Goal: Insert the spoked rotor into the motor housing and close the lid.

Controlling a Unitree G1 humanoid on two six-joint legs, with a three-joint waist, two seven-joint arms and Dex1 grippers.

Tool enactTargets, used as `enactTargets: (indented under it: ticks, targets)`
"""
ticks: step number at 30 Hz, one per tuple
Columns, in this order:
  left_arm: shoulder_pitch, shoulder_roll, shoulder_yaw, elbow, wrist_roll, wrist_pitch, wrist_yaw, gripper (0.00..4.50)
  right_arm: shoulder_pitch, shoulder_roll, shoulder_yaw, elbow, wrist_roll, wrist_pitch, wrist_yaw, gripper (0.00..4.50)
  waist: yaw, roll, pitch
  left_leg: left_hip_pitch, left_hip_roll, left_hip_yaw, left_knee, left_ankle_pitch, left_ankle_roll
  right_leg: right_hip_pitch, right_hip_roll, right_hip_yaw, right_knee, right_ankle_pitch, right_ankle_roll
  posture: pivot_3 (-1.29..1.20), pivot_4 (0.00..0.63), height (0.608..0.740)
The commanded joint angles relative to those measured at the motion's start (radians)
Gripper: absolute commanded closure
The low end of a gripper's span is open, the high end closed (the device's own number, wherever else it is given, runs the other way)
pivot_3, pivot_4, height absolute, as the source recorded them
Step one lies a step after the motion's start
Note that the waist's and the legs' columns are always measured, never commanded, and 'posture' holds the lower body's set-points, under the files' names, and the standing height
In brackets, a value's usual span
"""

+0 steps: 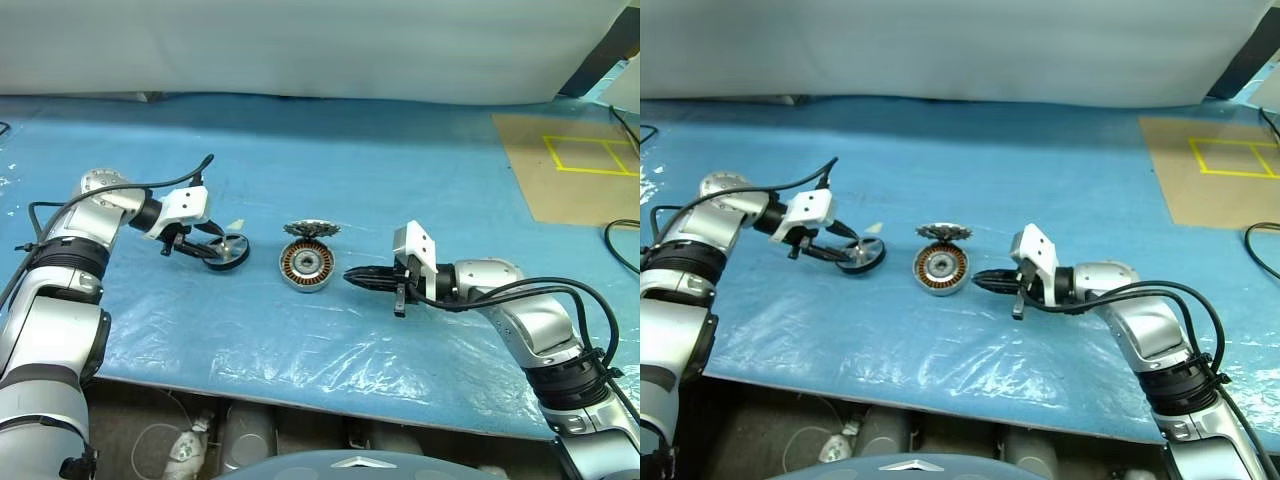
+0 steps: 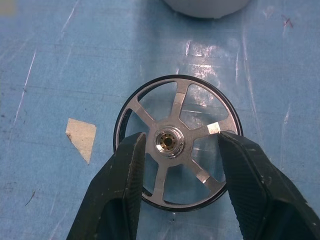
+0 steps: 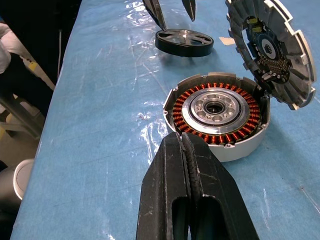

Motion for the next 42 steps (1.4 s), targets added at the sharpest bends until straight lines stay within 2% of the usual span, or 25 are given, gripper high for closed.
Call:
enactTargets:
  ticks: [1, 5, 14, 26, 31, 42]
  targets:
    - [-0.038, -0.012, -0.012, 0.045, 0.033, -0.047, 0.017, 2.13, 0.008, 0.005, -0.012, -0.049, 0.019, 0.01, -0.017, 4.5, 0.001, 0.0, 0.0, 0.0, 0.0, 0.0, 0.0, 0.0, 0.0, 0.0, 0.0, 0.0, 0.0, 0.0, 0.0, 0.0, 0.15, 0.74]
    - [-0.061, -0.045, -0.011, 0.098, 0.05, -0.052, 0.051, 2.13, 0.009, 0.014, -0.01, -0.047, 0.024, 0.018, -0.028, 4.5, 0.001, 0.0, 0.0, 0.0, 0.0, 0.0, 0.0, 0.0, 0.0, 0.0, 0.0, -0.001, 0.0, 0.0, 0.0, 0.0, 0.15, 0.74]
    - [-0.089, -0.056, -0.018, 0.17, 0.104, -0.088, 0.08, 2.13, 0.007, 0.018, -0.012, -0.049, 0.018, 0.029, -0.045, 4.5, 0.001, 0.0, 0.0, 0.0, 0.0, -0.001, 0.0, 0.0, 0.0, 0.0, 0.0, -0.001, 0.0, 0.0, 0.0, 0.0, 0.15, 0.74]
    - [-0.058, -0.074, -0.025, 0.167, 0.125, -0.098, 0.065, 2.13, -0.004, 0.018, -0.009, -0.043, 0.009, 0.035, -0.068, 4.5, 0.0, 0.0, 0.0, 0.001, 0.0, -0.002, 0.001, 0.0, 0.0, 0.001, 0.0, -0.001, 0.001, 0.0, 0.0, 0.0, 0.15, 0.74]
    - [-0.039, -0.095, -0.016, 0.15, 0.12, -0.09, 0.095, 3.11, -0.013, 0.018, -0.005, -0.036, 0.006, 0.034, -0.069, 4.5, 0.004, 0.001, -0.001, 0.002, -0.001, -0.002, 0.0, 0.0, 0.0, 0.002, -0.001, -0.001, 0.001, 0.0, 0.0, 0.0, 0.15, 0.74]
    - [0.046, -0.084, 0.03, 0.048, 0.048, -0.037, 0.041, 3.18, -0.026, 0.024, -0.002, -0.018, -0.003, 0.026, -0.069, 4.5, 0.016, 0.002, -0.001, 0.005, -0.002, -0.002, 0.0, 0.0, 0.0, 0.006, -0.003, -0.001, 0.0, -0.002, -0.003, 0.0, 0.15, 0.74]
